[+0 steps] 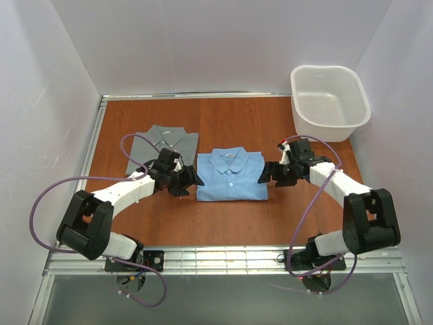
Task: Fold and stack the long sleeve shirts
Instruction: Neatly place the folded shirt to the corner
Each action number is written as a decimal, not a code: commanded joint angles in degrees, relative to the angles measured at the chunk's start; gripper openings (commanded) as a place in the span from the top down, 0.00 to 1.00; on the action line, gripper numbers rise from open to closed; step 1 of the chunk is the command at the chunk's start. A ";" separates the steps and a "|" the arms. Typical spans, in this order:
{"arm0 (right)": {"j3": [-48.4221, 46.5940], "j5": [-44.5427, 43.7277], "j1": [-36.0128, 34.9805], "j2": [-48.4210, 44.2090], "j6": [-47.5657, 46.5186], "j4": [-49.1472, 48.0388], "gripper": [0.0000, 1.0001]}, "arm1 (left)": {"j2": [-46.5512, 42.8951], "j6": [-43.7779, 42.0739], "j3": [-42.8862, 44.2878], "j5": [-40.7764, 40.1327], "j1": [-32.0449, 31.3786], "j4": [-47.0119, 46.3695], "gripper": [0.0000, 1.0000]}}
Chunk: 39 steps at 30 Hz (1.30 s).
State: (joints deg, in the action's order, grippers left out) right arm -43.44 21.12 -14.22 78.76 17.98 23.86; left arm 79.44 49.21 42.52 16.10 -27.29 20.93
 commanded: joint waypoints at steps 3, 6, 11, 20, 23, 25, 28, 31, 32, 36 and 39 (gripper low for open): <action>-9.01 -2.75 0.51 5.69 -5.93 -3.29 0.15 | 1.59 2.20 -1.56 2.53 -1.45 -3.52 0.25; -10.96 -1.88 0.59 8.68 -6.11 -5.56 0.15 | 3.09 2.82 -1.83 2.45 -3.11 -4.14 0.25; -13.86 -1.08 0.59 12.11 -7.25 -8.04 0.16 | 5.29 3.35 -2.62 1.13 -4.61 -4.23 0.26; -16.77 -2.76 0.59 15.02 -8.42 -5.32 0.17 | 5.99 2.03 -2.09 -1.15 -4.88 -1.06 0.29; -13.26 -1.44 0.59 12.83 -3.76 -4.08 0.18 | 7.48 0.71 -0.51 -0.19 -5.05 -0.63 0.32; -7.47 -1.35 0.59 10.55 1.25 -3.91 0.18 | 8.19 1.41 -0.07 0.51 -5.40 -0.71 0.34; 0.44 -1.09 0.60 3.80 6.97 -4.78 0.18 | 8.10 1.76 0.37 0.25 -6.02 -0.89 0.34; 6.94 0.14 0.68 -0.44 12.32 -7.94 0.17 | 8.54 1.85 0.54 0.60 -6.46 -1.06 0.35; 8.10 -0.38 0.68 -2.89 13.56 -9.51 0.17 | 8.71 2.03 0.46 0.86 -6.64 -1.24 0.35; 12.67 0.57 0.68 -5.90 18.58 -13.21 0.18 | 8.80 2.56 0.28 1.30 -7.43 -1.94 0.35; 15.13 3.30 0.59 -4.85 21.56 -16.55 0.19 | 8.10 2.91 0.28 0.43 -7.43 -2.12 0.34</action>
State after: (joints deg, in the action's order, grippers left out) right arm -30.57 21.63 -13.82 73.28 33.82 12.29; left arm 87.29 51.68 42.39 17.41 -34.15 17.63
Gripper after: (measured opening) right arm 0.816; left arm 0.662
